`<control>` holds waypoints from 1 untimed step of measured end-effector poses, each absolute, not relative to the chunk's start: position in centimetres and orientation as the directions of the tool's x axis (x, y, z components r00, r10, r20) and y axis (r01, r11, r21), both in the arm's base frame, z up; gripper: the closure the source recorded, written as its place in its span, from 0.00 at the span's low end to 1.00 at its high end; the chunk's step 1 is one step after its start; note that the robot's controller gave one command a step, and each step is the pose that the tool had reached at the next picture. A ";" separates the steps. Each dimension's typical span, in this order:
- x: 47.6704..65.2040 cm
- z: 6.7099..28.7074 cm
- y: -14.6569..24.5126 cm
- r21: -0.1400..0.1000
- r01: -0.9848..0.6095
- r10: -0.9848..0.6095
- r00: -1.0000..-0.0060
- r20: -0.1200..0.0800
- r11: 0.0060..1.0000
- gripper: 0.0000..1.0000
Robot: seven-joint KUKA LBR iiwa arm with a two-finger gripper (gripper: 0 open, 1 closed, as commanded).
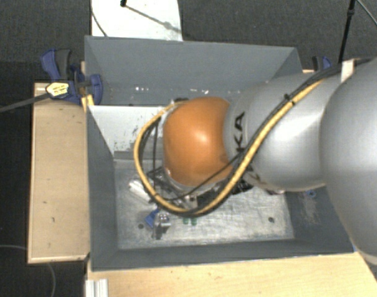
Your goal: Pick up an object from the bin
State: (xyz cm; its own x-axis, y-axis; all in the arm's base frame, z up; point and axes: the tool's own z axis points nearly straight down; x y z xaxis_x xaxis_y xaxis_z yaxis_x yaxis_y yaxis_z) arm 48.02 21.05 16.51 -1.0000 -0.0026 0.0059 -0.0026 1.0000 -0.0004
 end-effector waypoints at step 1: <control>50.4 9.4 19.7 0.011 0.062 0.062 -0.998 -0.019 0.998 0.00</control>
Offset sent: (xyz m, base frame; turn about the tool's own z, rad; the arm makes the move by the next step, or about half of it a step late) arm 0.0220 -0.0192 -0.0951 0.0683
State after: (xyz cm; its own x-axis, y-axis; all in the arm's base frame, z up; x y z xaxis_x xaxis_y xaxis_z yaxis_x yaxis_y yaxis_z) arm 50.42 19.73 9.40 -0.9979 0.0622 -0.0191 0.0620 0.9980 0.0107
